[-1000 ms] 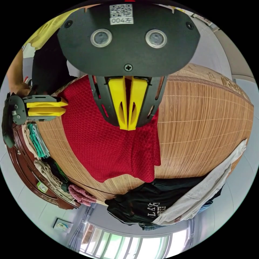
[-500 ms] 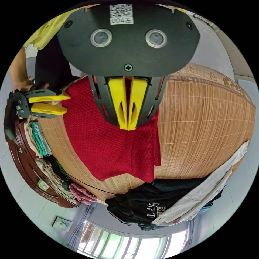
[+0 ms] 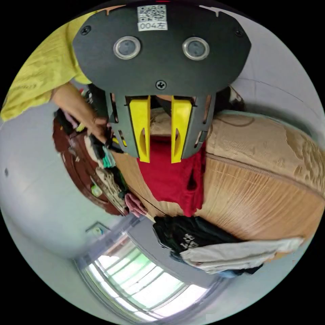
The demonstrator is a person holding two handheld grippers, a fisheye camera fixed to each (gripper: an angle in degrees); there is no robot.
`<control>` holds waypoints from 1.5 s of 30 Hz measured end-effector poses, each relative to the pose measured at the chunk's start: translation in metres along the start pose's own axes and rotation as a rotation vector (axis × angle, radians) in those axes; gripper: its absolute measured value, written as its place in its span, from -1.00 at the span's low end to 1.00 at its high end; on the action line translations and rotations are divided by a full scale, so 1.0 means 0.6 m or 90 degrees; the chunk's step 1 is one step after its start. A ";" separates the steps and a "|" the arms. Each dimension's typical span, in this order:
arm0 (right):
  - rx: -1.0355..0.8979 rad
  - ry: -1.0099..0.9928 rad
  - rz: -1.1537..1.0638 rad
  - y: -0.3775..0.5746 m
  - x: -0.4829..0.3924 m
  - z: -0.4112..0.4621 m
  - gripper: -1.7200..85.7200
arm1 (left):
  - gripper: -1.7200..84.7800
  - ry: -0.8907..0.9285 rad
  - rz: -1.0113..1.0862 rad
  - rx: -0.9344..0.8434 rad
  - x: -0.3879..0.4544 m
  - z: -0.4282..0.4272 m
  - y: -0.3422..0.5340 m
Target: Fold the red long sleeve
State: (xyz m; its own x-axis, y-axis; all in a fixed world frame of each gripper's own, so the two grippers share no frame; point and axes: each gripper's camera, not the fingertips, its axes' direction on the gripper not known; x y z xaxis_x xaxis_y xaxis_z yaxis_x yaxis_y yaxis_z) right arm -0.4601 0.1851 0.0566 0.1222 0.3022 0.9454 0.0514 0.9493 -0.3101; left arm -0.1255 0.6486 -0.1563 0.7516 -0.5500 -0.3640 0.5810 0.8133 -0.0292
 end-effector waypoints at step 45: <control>-0.116 -0.269 0.133 -0.209 0.008 -0.127 -0.75 | -0.55 0.290 -0.178 0.018 -0.256 0.086 0.186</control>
State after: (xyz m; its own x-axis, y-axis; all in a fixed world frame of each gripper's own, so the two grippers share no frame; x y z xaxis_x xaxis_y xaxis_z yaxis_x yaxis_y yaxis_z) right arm -0.3902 0.0608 0.0926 -0.2624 0.5279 0.8078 0.2457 0.8461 -0.4731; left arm -0.1598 0.8142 -0.0555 0.3594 -0.6016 -0.7133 0.7525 0.6389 -0.1598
